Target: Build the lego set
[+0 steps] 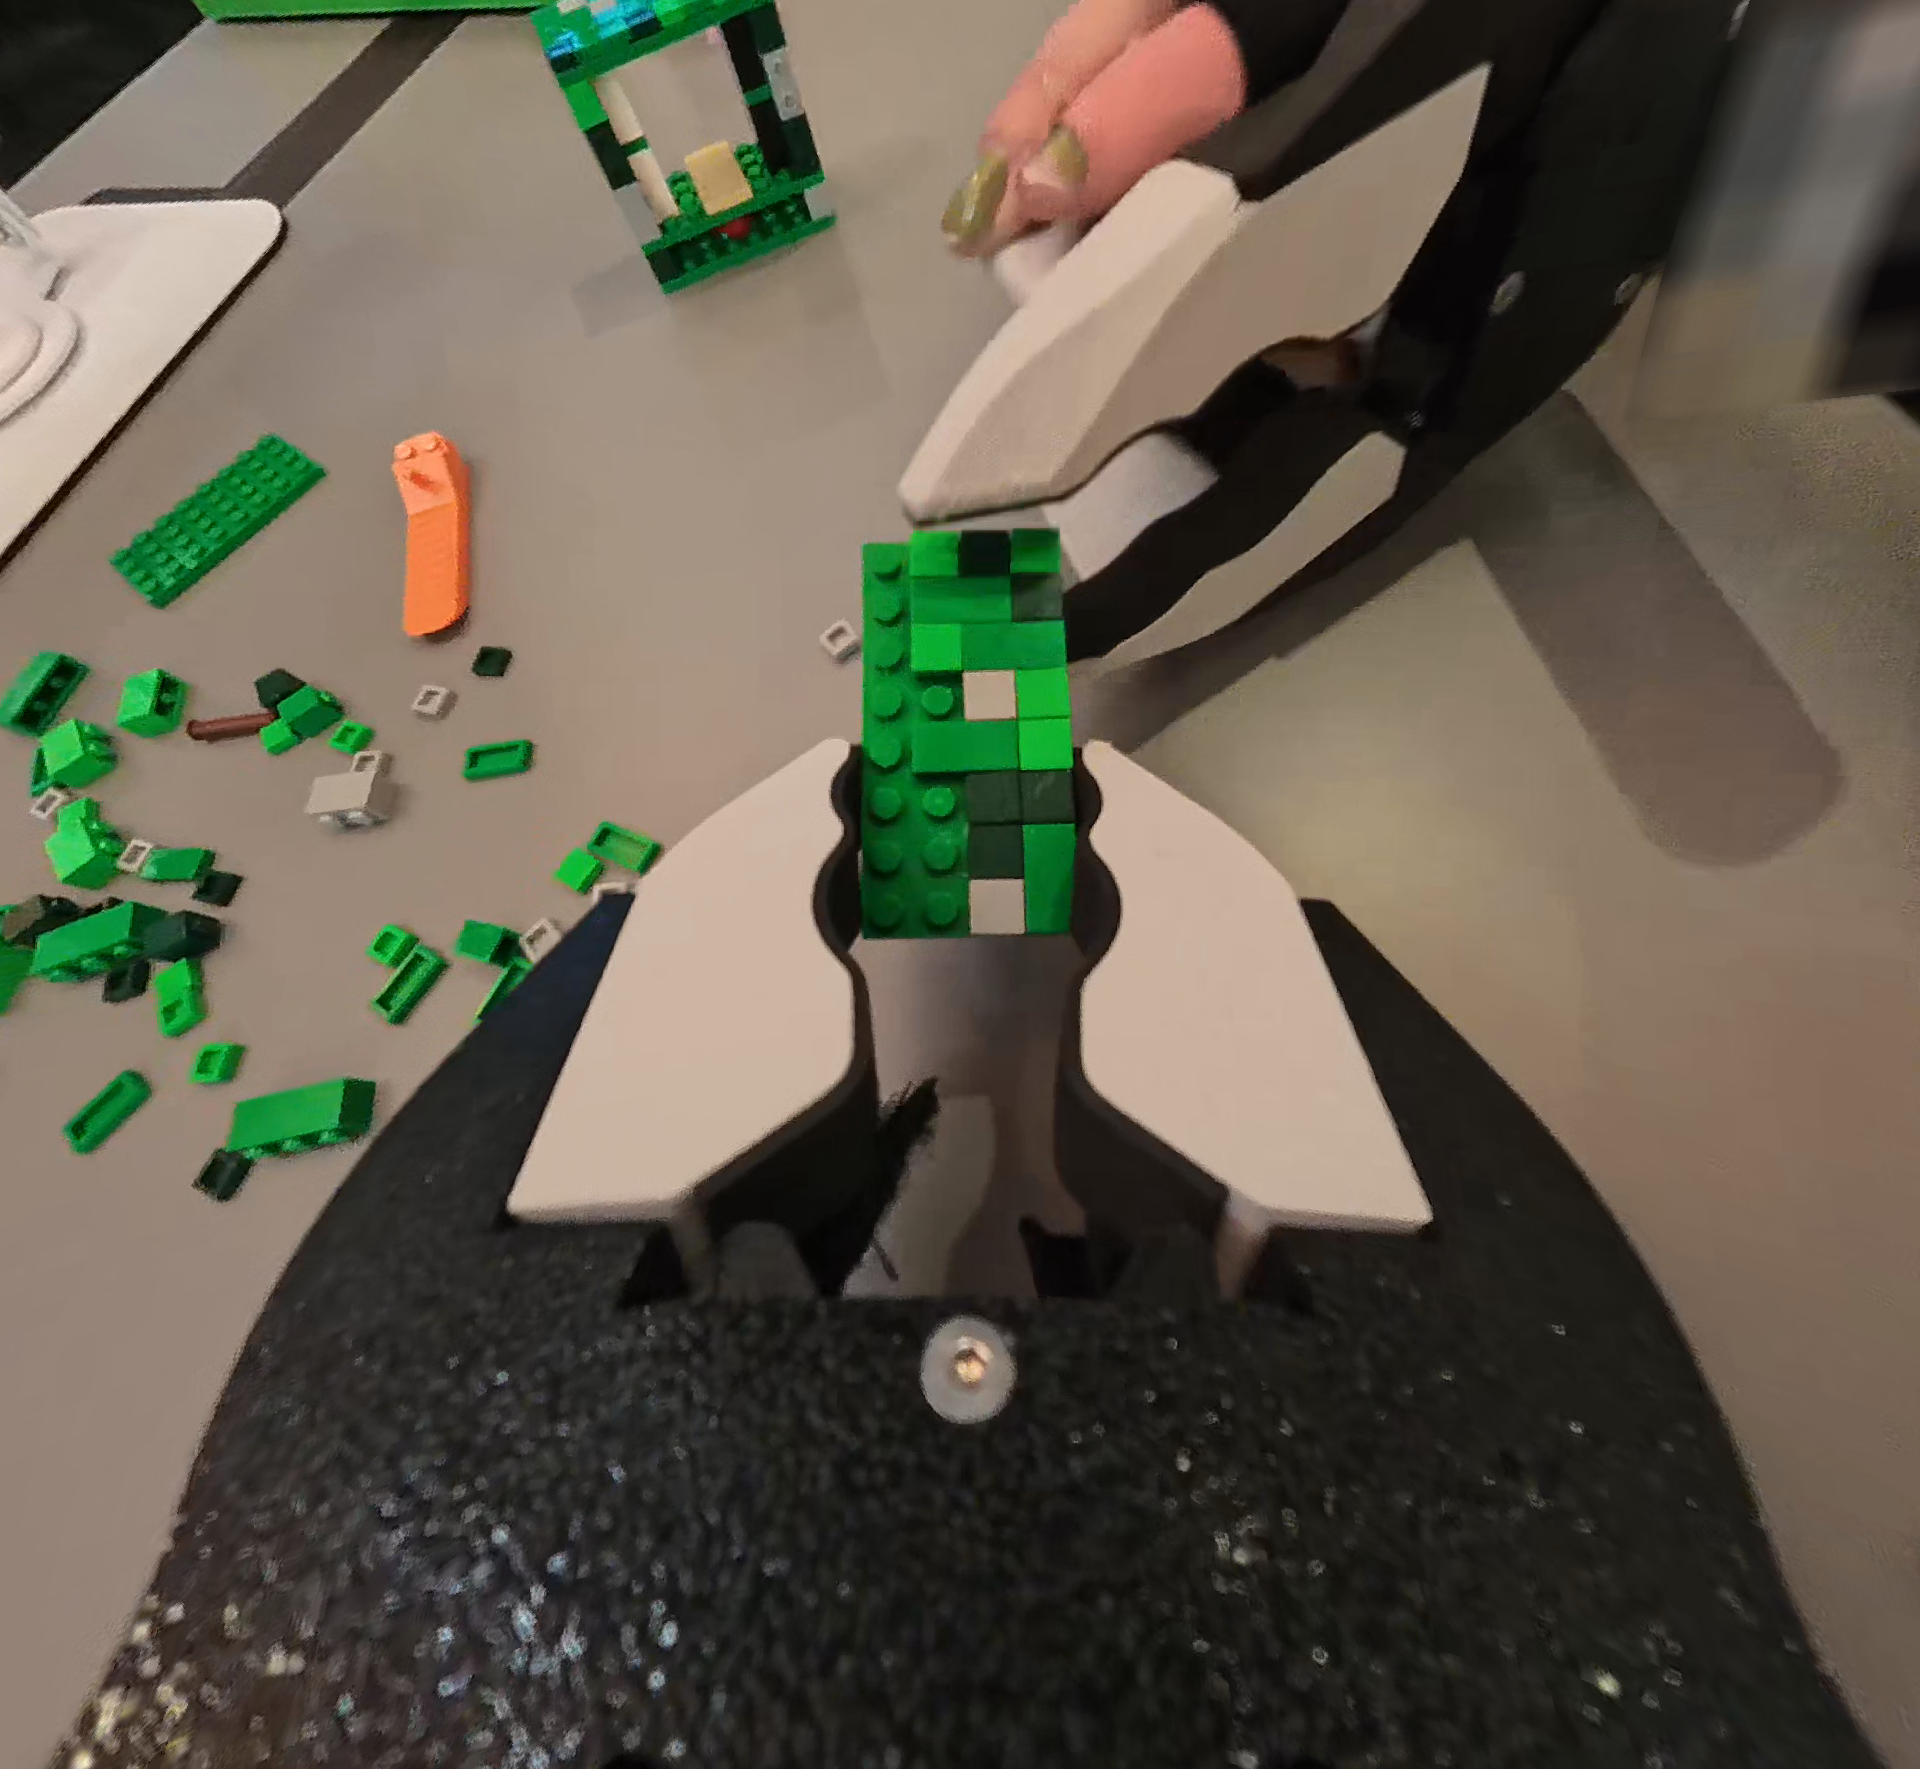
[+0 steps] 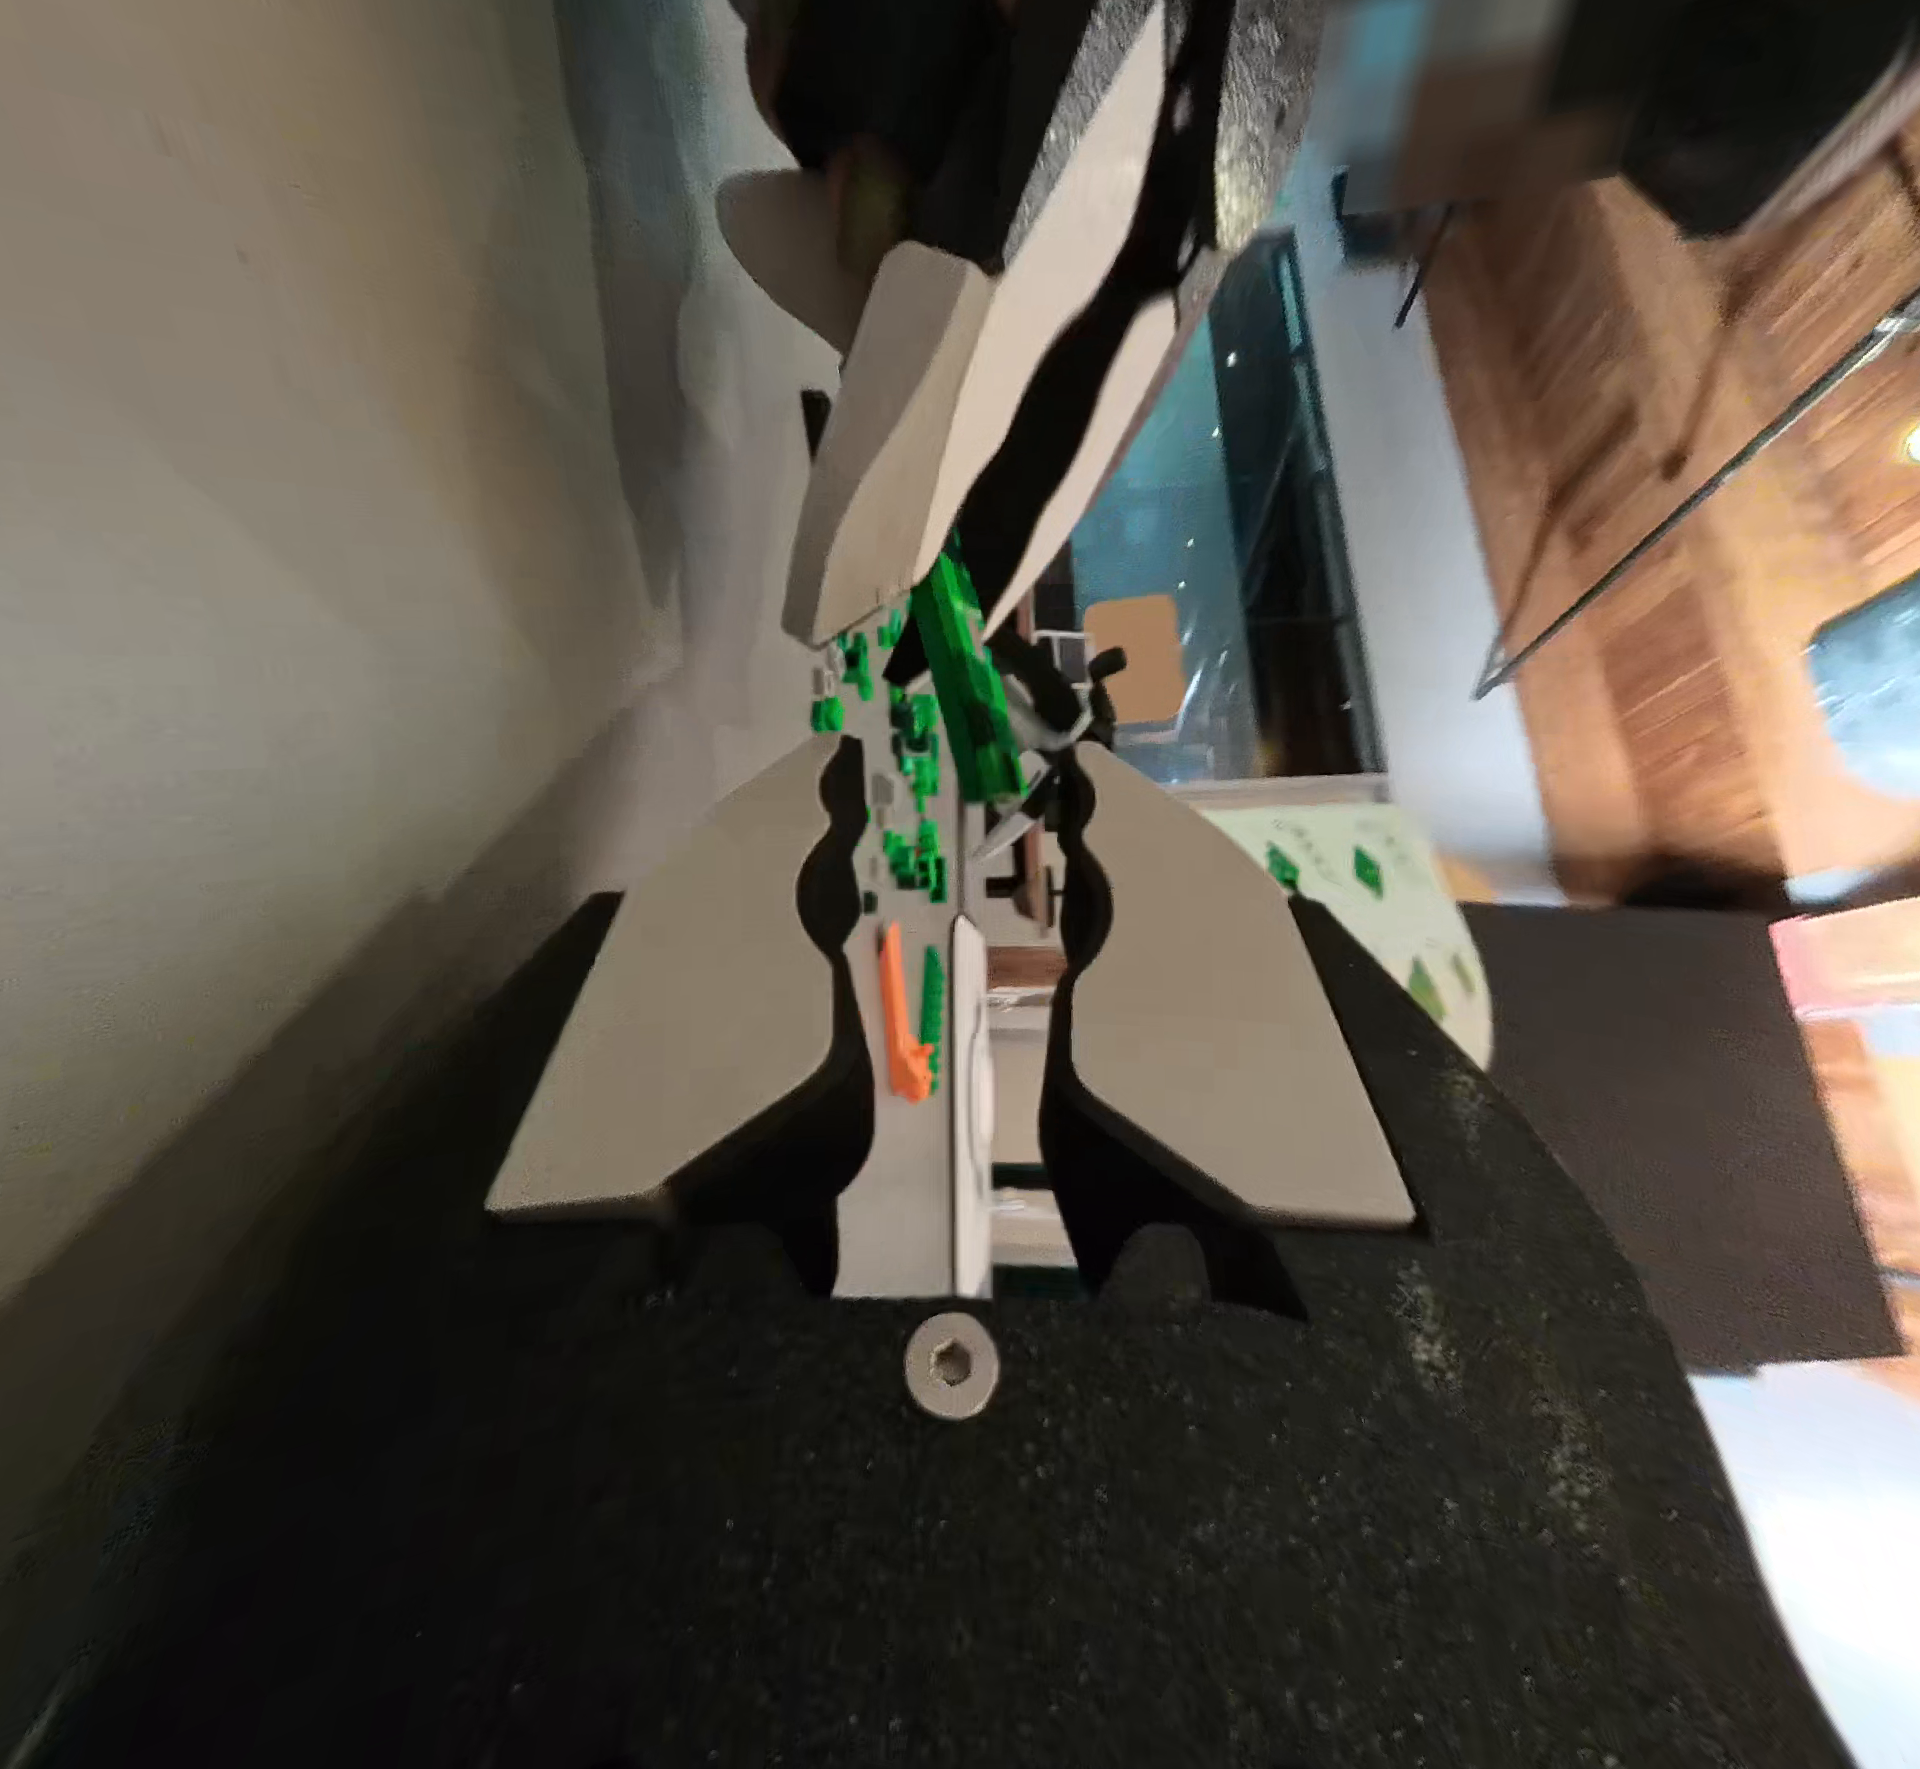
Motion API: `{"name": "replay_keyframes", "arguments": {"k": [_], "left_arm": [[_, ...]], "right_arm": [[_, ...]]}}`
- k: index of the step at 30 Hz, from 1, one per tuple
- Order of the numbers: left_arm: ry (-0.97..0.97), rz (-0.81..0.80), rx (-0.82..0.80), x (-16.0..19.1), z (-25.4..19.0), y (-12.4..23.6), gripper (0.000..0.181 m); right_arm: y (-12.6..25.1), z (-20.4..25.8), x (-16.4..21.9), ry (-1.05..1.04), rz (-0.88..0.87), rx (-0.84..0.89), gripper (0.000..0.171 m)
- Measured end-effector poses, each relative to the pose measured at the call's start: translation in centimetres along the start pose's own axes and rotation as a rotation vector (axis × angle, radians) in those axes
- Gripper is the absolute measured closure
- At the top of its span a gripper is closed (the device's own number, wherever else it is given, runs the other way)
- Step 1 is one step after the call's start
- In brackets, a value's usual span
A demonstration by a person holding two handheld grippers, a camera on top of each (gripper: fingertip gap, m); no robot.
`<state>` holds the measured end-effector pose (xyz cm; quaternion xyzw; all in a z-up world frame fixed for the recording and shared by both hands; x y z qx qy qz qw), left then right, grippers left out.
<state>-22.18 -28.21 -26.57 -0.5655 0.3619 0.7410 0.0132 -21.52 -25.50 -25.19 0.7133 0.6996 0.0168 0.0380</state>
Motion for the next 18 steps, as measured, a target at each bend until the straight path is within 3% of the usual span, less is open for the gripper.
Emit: {"name": "replay_keyframes", "arguments": {"k": [6, 14, 18], "left_arm": [[0.024, 0.008, 0.022, 0.4, 0.2, -0.1, 0.145], [-0.002, 0.006, -0.032, 0.5, 1.1, 0.1, 0.144], [-0.001, 0.012, -0.040, 0.8, 1.4, 0.0, 0.145]], "right_arm": [[0.9, -0.1, 0.3, -0.117, -0.028, 0.049, 0.137], [1.3, -2.5, 2.6, -0.683, -0.101, 0.030, 0.138], [1.4, -3.1, 3.4, -0.805, -0.105, 0.038, 0.143]]}}
Point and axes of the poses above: each gripper's, where its closed fingertips meet, y back along the fingers, x out of its underside, z = x × y across the jaws, the point moved 1 cm from there along y, back along the fingers, and after that the axes turned 4 degrees about y, right-handed, at the moved point
